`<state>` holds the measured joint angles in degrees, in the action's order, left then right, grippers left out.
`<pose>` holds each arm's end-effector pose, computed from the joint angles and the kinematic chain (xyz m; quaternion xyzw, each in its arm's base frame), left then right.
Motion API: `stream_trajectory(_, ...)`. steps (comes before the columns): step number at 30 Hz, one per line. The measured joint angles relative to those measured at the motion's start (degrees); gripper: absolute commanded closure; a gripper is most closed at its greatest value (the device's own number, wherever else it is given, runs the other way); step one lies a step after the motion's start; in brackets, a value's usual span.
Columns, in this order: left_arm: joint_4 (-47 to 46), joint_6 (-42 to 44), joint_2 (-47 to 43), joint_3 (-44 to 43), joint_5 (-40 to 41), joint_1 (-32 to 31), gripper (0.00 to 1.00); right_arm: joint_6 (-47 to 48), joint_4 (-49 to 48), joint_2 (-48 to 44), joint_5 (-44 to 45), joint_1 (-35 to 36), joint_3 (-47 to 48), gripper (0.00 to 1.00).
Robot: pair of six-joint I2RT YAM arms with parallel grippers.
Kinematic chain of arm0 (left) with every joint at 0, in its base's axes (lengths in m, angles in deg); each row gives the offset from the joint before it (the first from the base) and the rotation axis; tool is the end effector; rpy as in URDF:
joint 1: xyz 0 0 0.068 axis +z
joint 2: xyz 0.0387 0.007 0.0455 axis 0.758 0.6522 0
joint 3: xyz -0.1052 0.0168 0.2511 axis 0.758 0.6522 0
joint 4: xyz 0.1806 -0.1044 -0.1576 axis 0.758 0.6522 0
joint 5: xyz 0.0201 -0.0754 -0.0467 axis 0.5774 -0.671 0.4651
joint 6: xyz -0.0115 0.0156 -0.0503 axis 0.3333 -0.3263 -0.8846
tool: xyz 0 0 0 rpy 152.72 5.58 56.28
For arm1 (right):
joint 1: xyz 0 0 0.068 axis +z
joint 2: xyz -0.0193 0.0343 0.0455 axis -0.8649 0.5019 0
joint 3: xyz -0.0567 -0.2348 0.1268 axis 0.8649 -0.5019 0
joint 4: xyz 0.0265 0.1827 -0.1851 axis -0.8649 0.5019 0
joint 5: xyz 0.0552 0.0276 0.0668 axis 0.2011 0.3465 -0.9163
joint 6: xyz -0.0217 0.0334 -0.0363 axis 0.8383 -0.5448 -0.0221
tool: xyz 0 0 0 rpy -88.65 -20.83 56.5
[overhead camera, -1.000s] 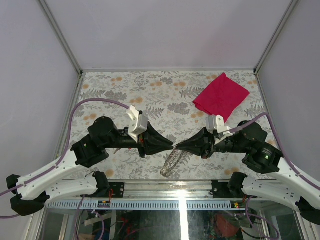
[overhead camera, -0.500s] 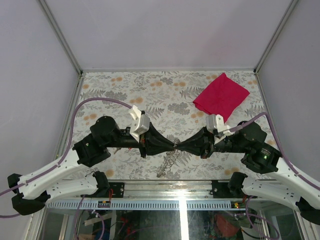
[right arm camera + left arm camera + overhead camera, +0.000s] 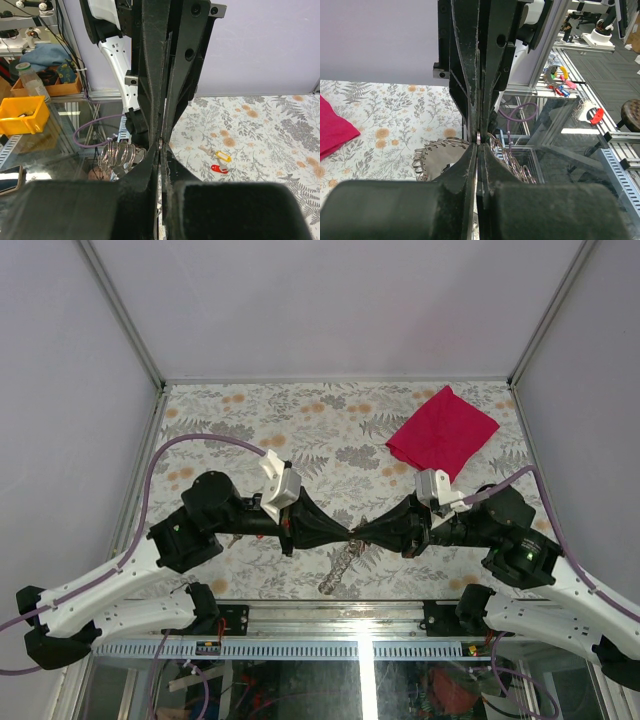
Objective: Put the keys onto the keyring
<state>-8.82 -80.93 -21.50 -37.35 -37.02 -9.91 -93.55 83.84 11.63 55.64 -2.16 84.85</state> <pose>0.0808 -0.1751 0.4140 0.4796 0.4810 -0.5550 0.4802 0.0630 0.1343 0.4185 -0.4497 0.4489 0.5415 0.5504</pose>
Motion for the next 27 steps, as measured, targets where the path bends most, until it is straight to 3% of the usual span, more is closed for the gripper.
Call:
stream_trajectory(6, 2.3, 0.3, 0.3, -1.2, 1.3, 0.0, 1.0, 0.7, 0.7, -0.8, 0.7, 0.0, 0.0, 0.72)
stream_trajectory(9, 6.2, 1.5, 1.0, -2.8, 2.8, 0.0, 1.0, 1.6, 2.0, -2.0, 1.9, 0.0, 0.0, 0.65)
stream_trajectory(18, 20.9, 7.0, 3.9, -10.6, 6.3, 0.0, 1.0, 2.6, 7.8, -5.3, 10.3, 0.0, 1.2, 0.63)
stream_trajectory(23, 28.2, 10.6, 6.7, -15.8, 7.1, 0.0, 1.0, 2.0, 12.9, -2.4, 13.8, 0.0, 2.7, 0.62)
stream_trajectory(27, 34.1, 13.2, 9.4, -19.6, 7.3, 0.0, 1.0, 2.8, 16.4, 1.4, 13.0, 0.0, 4.4, 0.67)
